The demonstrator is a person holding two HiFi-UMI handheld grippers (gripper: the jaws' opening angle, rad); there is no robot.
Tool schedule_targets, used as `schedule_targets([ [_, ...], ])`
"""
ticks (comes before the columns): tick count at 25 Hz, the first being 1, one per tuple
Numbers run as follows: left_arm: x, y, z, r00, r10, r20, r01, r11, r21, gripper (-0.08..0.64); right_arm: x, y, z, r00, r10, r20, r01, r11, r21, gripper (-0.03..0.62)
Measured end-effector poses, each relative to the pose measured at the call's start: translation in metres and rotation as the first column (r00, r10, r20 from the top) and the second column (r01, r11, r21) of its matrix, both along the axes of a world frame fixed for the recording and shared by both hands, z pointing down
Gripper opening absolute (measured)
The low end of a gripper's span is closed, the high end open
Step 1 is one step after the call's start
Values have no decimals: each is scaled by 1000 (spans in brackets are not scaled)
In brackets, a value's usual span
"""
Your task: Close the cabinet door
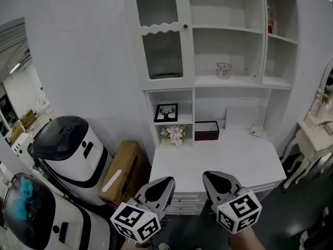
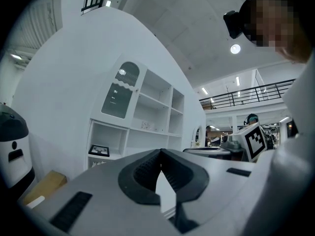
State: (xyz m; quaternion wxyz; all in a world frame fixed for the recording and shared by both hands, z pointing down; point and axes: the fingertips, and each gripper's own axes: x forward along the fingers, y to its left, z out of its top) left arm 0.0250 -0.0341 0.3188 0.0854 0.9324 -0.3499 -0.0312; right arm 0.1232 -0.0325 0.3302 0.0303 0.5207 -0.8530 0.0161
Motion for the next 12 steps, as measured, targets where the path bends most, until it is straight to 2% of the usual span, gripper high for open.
schedule_targets([
  [12, -2, 13, -10, 1000, -3, -8, 3, 1000, 18, 6, -2, 13, -9, 1000, -9, -1, 9, 1000, 20, 5],
])
